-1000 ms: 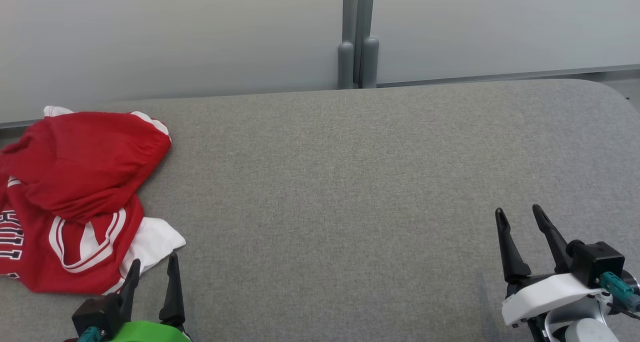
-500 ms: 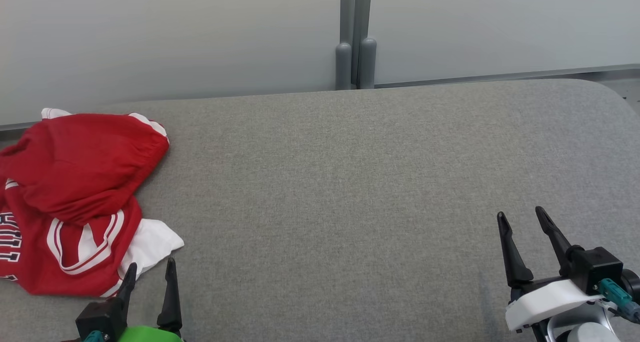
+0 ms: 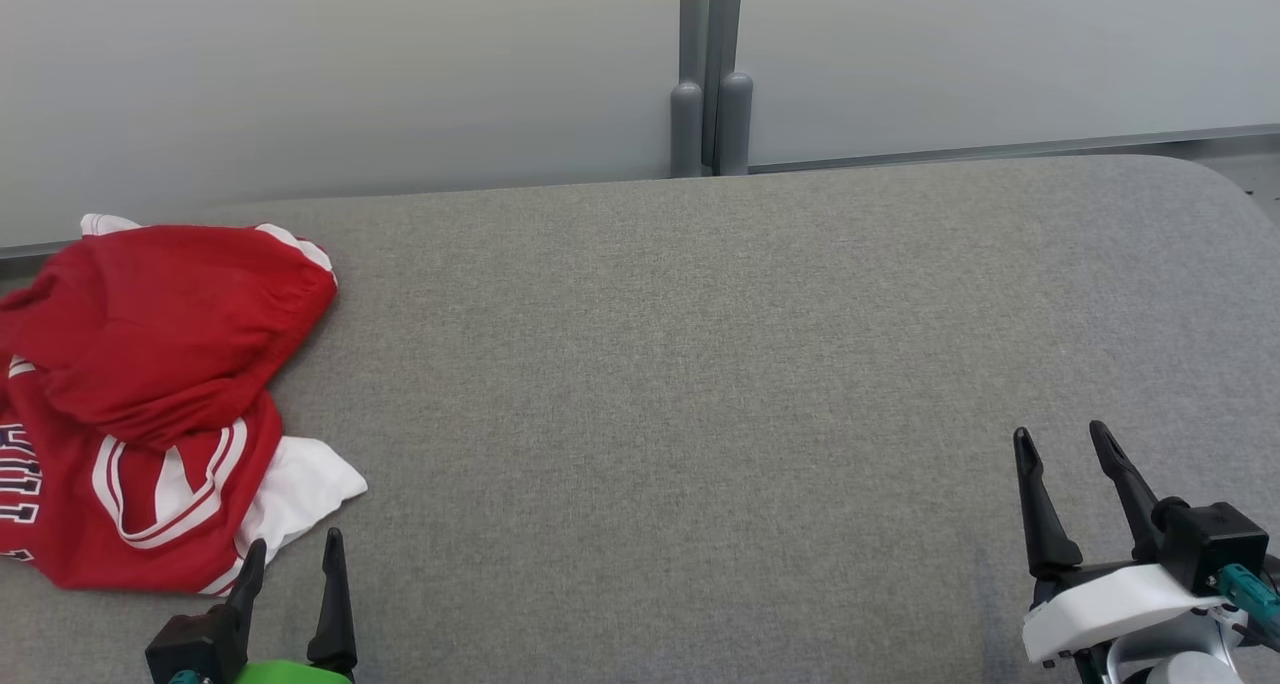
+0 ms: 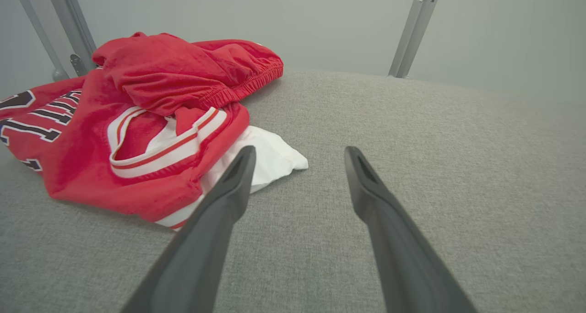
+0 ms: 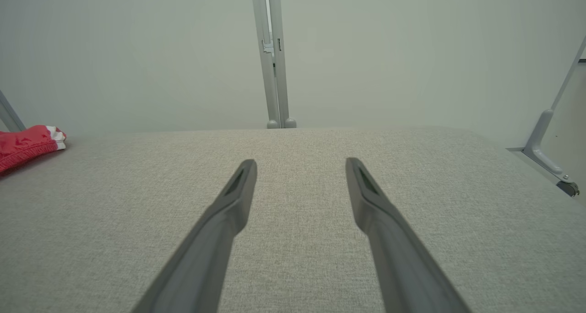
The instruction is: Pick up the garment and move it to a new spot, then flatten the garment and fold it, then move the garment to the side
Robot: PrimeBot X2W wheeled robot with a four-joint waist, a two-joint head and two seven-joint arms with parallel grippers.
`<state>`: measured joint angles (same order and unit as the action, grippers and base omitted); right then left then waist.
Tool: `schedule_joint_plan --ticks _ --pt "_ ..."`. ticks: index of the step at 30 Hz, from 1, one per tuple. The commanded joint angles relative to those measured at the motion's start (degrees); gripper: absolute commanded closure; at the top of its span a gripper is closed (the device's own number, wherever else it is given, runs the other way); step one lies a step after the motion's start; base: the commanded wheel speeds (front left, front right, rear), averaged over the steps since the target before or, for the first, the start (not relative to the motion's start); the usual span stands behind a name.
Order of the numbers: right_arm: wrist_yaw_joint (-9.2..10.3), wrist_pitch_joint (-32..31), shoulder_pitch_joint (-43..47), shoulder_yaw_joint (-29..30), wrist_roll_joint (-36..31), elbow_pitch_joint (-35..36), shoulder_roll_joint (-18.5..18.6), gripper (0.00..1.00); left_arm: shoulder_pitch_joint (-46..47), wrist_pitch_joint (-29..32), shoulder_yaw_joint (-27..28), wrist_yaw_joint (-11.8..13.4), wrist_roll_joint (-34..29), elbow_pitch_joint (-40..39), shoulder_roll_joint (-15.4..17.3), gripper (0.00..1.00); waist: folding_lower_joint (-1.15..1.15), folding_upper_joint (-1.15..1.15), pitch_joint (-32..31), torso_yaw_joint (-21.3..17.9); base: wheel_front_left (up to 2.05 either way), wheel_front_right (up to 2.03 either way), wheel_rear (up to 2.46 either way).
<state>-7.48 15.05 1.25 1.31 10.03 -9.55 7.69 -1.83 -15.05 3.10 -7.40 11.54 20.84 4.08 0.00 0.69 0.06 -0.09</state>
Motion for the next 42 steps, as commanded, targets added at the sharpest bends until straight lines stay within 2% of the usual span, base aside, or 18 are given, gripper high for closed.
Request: schedule_joint_plan --ticks 1,21,27,32,42 --pt "-0.02 0.20 0.65 0.33 0.72 -0.36 -0.11 0.00 0.00 -0.18 0.13 -0.15 0.41 0.12 0.19 0.00 0.00 -0.69 -0.02 0.03 0.00 0.00 0.00" --pt "-0.02 0.20 -0.06 0.60 -0.07 -2.33 0.58 0.00 -0.27 -0.18 0.30 -0.15 -0.24 -0.47 -0.18 0.00 0.00 -0.69 -0.12 0.04 0.00 0.00 0.00" --pt "-0.02 0.20 0.46 0.31 -0.22 -1.96 0.63 0.00 0.46 -0.18 0.50 -0.14 -0.57 -0.45 -0.02 0.00 0.00 -0.69 -0.24 1.21 0.00 0.00 0.00" --pt "-0.02 0.20 0.57 -0.58 -0.38 -1.66 0.55 0.00 0.59 -0.17 0.97 -0.08 -0.77 -0.47 0.05 0.00 0.00 -0.69 -0.58 4.55 0.00 0.00 0.00" --pt "-0.02 0.19 0.02 -2.52 -0.35 -1.93 0.66 0.00 -1.25 -0.11 1.91 -0.03 -1.19 -0.27 -0.18 0.00 0.00 -0.69 -1.75 16.37 0.00 0.00 0.00"
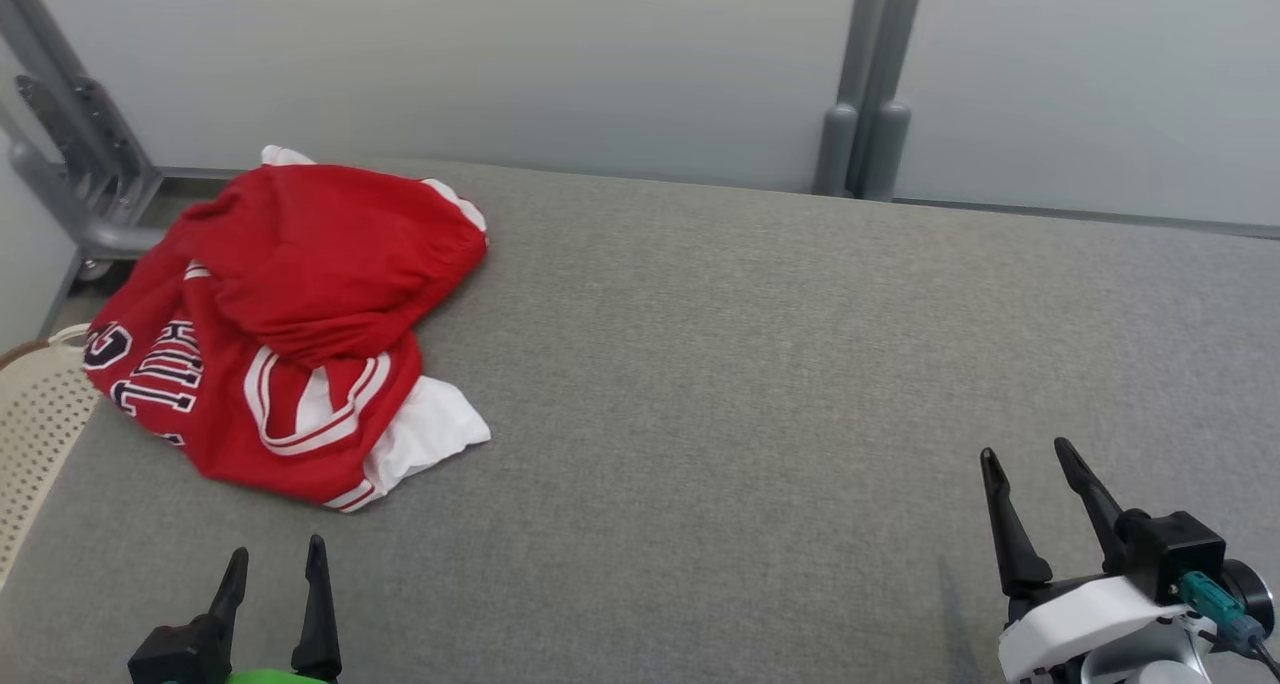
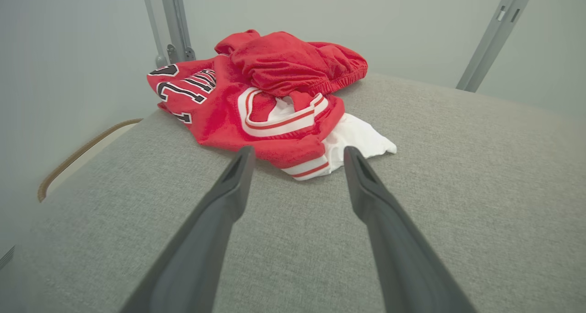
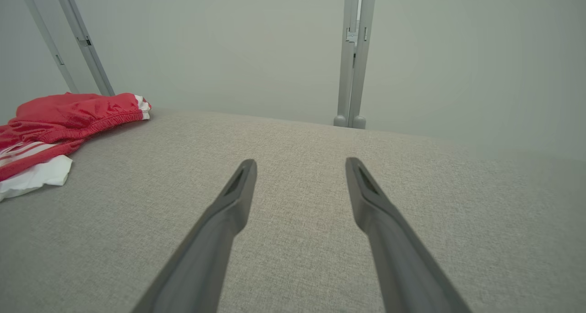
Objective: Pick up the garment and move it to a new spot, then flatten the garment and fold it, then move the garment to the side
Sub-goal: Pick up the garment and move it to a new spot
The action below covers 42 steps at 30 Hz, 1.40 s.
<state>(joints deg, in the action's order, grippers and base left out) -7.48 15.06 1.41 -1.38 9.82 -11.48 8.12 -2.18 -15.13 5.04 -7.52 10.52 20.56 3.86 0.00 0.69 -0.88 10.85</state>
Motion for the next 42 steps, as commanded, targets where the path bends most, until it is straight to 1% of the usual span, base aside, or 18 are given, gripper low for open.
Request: schedule_joint_plan --ticks 1,5,8,11,17,25,28,30,33,34,39,40,41,42 --pt "-0.02 0.18 -0.22 -0.19 -0.03 -0.13 0.15 0.00 -1.09 -0.02 0.18 0.09 -0.20 0.01 0.08 0.00 0.00 -0.69 -0.95 6.84 0.00 0.00 0.00" --pt "-0.02 0.18 -1.19 -1.74 0.15 -0.65 -0.05 0.00 -1.84 -0.02 1.30 0.09 -0.42 -0.01 0.41 0.00 0.00 -0.69 -1.42 11.57 0.00 0.00 0.00" --pt "-0.02 0.18 -1.77 -3.41 0.25 -0.97 -0.51 0.00 -2.58 -0.02 2.31 0.08 -0.21 -0.13 0.42 0.00 0.00 -0.69 -1.77 13.63 0.00 0.00 0.00" --pt "-0.02 0.18 -2.22 -4.74 0.52 -1.34 -0.61 0.00 -2.93 -0.02 2.83 0.08 -0.21 -0.68 0.22 0.00 0.00 -0.69 -1.94 14.75 0.00 0.00 0.00" --pt "-0.02 0.18 -2.08 -5.93 0.56 -0.83 -1.07 0.00 -2.67 -0.02 3.25 0.08 -0.19 -1.07 -0.09 0.00 0.00 -0.69 -1.55 15.01 0.00 0.00 0.00" --pt "-0.02 0.18 -2.10 -6.25 0.61 -0.39 -0.34 0.00 -0.91 -0.02 3.57 0.07 0.50 -0.85 -0.31 0.00 0.00 -0.69 -0.14 13.43 0.00 0.00 0.00" --pt "-0.02 0.18 -2.68 -5.76 0.22 0.33 0.27 0.00 1.28 0.50 1.43 0.07 0.52 -0.31 -0.17 0.00 0.00 -0.69 1.60 13.36 0.00 0.00 0.00" --pt "-0.02 0.18 -3.59 -5.59 -0.10 0.99 1.03 0.00 4.21 2.54 -0.21 0.07 1.31 -0.50 0.55 0.00 0.00 -0.69 3.39 13.36 0.00 0.00 0.00" --pt "-0.02 0.18 -5.80 -5.96 -0.78 2.23 2.28 0.00 9.92 7.91 -3.77 0.08 2.23 -2.06 2.29 0.00 0.00 -0.69 7.00 13.12 0.00 0.00 0.00" --pt "-0.02 0.18 -7.77 -6.38 -1.23 3.27 3.12 0.00 14.46 12.03 -5.24 0.08 3.20 -3.03 3.41 0.00 0.00 -0.69 9.81 12.66 0.00 0.00 0.00" --pt "-0.02 0.18 -12.92 -8.85 -2.16 6.67 4.77 0.00 27.39 23.27 -8.82 0.08 5.74 -2.02 5.89 0.00 0.00 -0.69 17.27 10.38 0.00 0.00 0.00" --pt "-0.02 0.18 -13.54 -9.17 -2.08 7.37 4.95 0.00 30.25 24.83 -10.41 0.07 5.75 -1.33 6.76 0.00 0.00 -0.69 18.19 9.94 0.00 0.00 0.00" --pt "-0.02 0.18 -13.54 -9.17 -2.08 7.37 4.95 0.00 30.25 24.83 -10.41 0.07 5.75 -1.33 6.76 0.00 0.00 -0.69 18.19 9.94 0.00 0.00 0.00" --pt "-0.02 0.18 -13.90 -9.48 -1.96 8.14 5.04 0.00 32.95 26.16 -11.68 0.07 6.25 -0.36 7.59 0.00 0.00 -0.69 19.08 9.48 0.00 0.00 0.00"
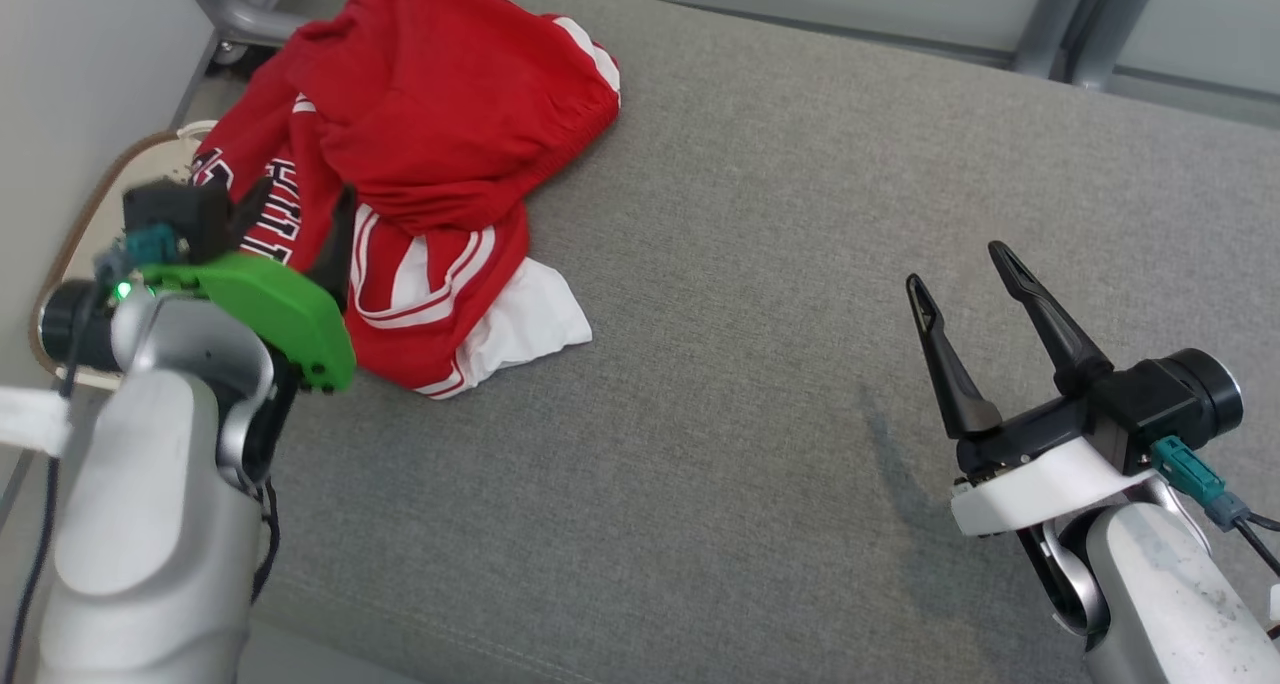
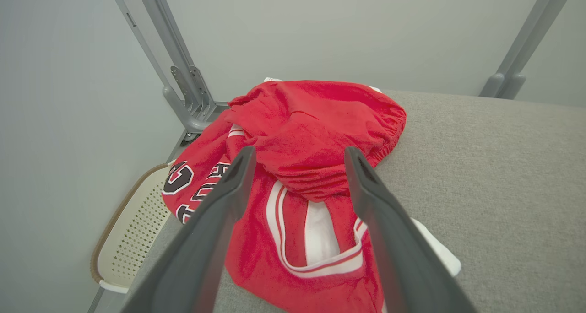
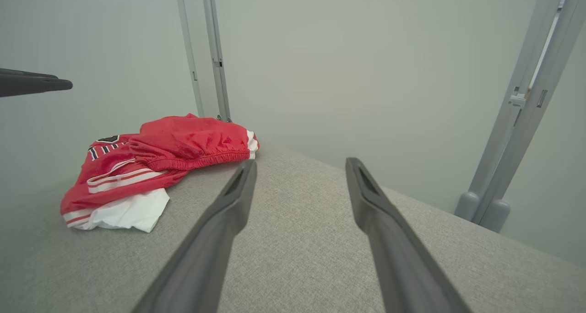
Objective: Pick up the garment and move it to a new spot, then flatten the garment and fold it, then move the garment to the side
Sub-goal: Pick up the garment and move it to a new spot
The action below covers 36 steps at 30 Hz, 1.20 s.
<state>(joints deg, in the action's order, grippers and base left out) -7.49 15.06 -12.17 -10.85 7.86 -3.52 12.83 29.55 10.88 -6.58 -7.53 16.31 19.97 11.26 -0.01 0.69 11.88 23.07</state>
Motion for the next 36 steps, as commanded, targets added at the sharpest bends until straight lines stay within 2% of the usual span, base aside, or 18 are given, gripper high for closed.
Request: schedule_joint_plan --ticks 1,9,15,21,24,26,29,30,31,33,36 --pt "-0.01 0.18 -0.65 -0.32 0.07 0.89 0.41 0.00 3.58 1.37 -0.50 0.11 1.15 1.51 0.83 0.00 0.01 -0.69 7.24 -3.30 0.00 0.00 0.00" --pt "-0.01 0.18 -2.25 -2.65 -0.60 5.32 0.96 0.00 19.28 7.98 -6.23 0.10 6.65 13.71 4.26 0.00 0.01 -0.69 11.84 -9.27 0.00 0.00 0.00" --pt "-0.01 0.18 -0.93 -3.94 -0.55 7.65 0.45 0.00 23.44 6.68 -10.21 0.10 9.57 21.79 6.56 0.00 0.01 -0.69 12.96 -12.89 0.00 0.00 0.00" --pt "-0.01 0.18 -0.32 -5.67 -0.28 9.07 0.87 0.00 24.94 3.38 -12.97 0.10 8.87 29.61 9.76 0.00 0.01 -0.69 13.33 -16.36 0.00 0.00 0.00" --pt "-0.01 0.18 0.03 -5.83 -0.33 9.80 1.29 0.00 25.45 2.36 -13.10 0.10 11.18 32.37 9.46 0.00 0.01 -0.69 13.91 -17.17 0.00 0.00 0.00" --pt "-0.01 0.18 0.29 -6.11 -0.31 10.06 1.41 0.00 26.20 1.72 -13.99 0.10 10.50 34.28 10.67 0.00 0.01 -0.69 14.12 -17.62 0.00 0.00 0.00" --pt "-0.01 0.18 0.31 -6.45 0.23 10.36 1.62 0.00 26.95 1.61 -15.70 0.10 10.60 36.36 10.74 0.00 0.01 -0.69 14.47 -18.26 0.00 0.00 0.00" --pt "-0.01 0.18 0.45 -6.48 0.38 10.44 1.64 0.00 27.11 1.33 -16.30 0.10 10.69 36.89 10.93 0.14 0.01 -0.69 14.54 -18.36 0.00 0.00 0.00" --pt "-0.01 0.18 0.56 -6.59 0.45 10.51 1.65 0.00 27.26 1.17 -16.92 0.10 10.93 37.31 11.08 0.53 0.01 -0.69 14.59 -18.48 0.00 0.00 0.00" --pt "-0.01 0.18 0.80 -6.52 0.70 10.41 1.44 0.00 27.38 0.78 -17.91 0.10 11.54 38.07 11.26 1.00 0.01 -0.69 14.46 -18.68 0.00 0.00 0.00" --pt "-0.01 0.18 1.22 -5.94 0.76 10.19 1.05 0.00 28.41 0.48 -19.02 0.10 12.20 39.13 11.33 1.00 0.01 -0.69 13.95 -18.51 0.00 0.00 0.00"
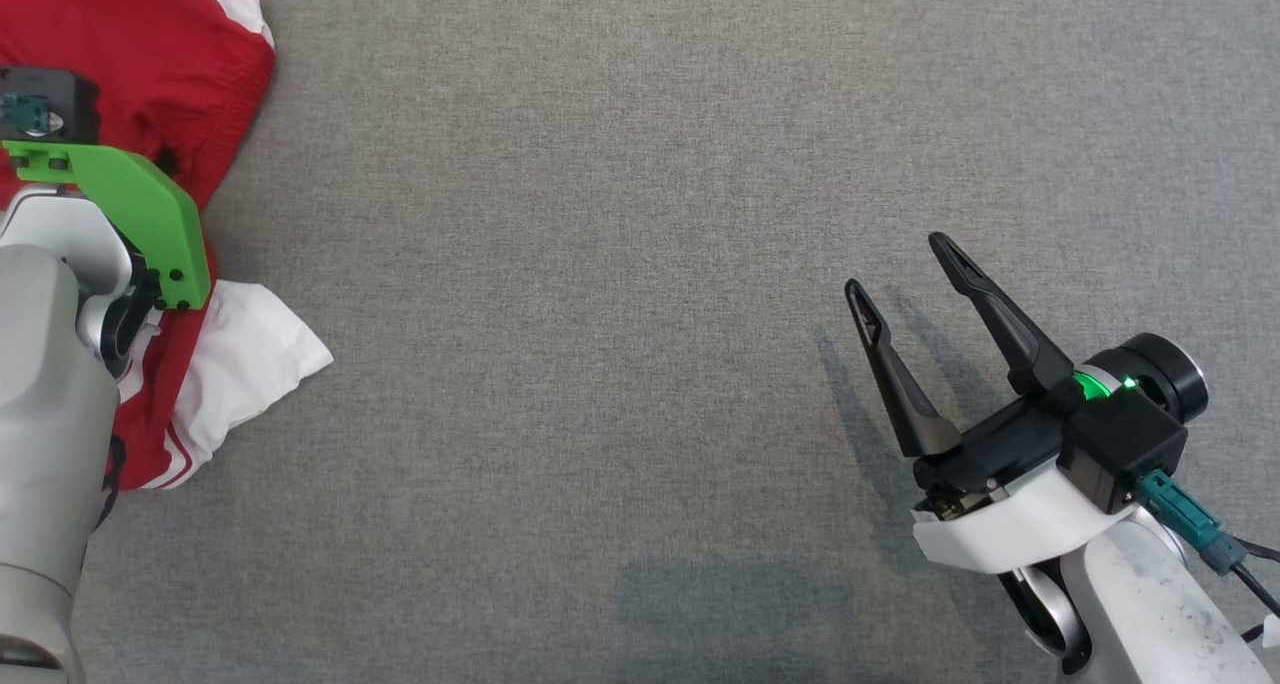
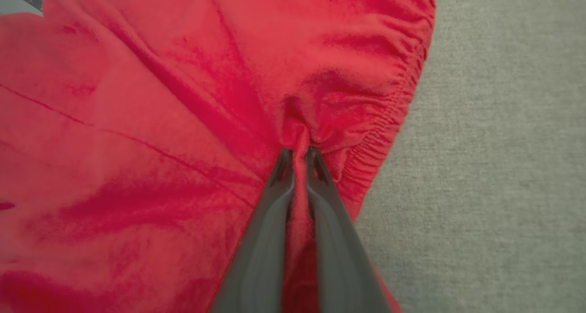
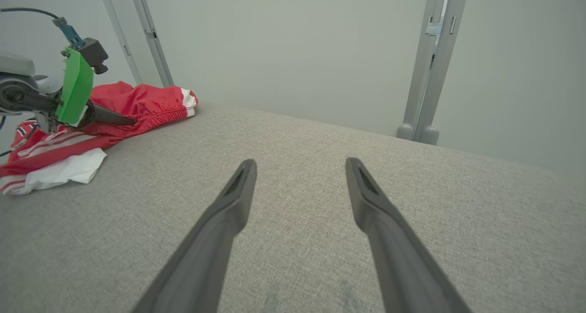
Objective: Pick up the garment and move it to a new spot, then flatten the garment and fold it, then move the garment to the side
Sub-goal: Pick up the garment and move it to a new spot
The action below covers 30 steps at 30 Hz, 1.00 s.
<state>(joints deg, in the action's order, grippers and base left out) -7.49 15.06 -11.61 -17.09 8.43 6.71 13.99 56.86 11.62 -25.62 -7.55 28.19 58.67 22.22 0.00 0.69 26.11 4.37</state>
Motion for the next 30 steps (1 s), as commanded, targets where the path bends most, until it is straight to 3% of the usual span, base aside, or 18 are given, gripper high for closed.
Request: schedule_joint_plan --ticks 1,8,17,30 --pt "-0.01 0.18 0.79 0.62 0.37 -0.07 -0.30 0.00 1.63 -0.35 -0.21 0.12 0.62 0.65 -0.02 1.00 0.00 -0.69 -0.53 0.41 0.00 0.00 0.00" --pt "-0.01 0.18 1.40 1.20 0.74 -0.67 -1.11 0.00 4.48 -1.60 -3.18 0.12 0.75 0.40 -1.96 1.00 0.00 -0.69 -3.19 1.55 0.00 0.00 0.00" --pt "-0.01 0.18 2.63 1.90 1.76 -2.22 -2.79 0.00 4.85 -6.62 -6.78 0.12 3.87 -5.16 -7.25 1.00 0.00 -0.69 -10.06 1.99 0.00 0.00 0.00" --pt "-0.01 0.18 6.17 4.82 2.60 -3.73 -6.40 0.00 -3.66 -2.54 -15.65 0.12 15.47 -29.64 -11.12 1.00 0.00 -0.69 -16.89 -0.87 0.00 0.00 0.00"
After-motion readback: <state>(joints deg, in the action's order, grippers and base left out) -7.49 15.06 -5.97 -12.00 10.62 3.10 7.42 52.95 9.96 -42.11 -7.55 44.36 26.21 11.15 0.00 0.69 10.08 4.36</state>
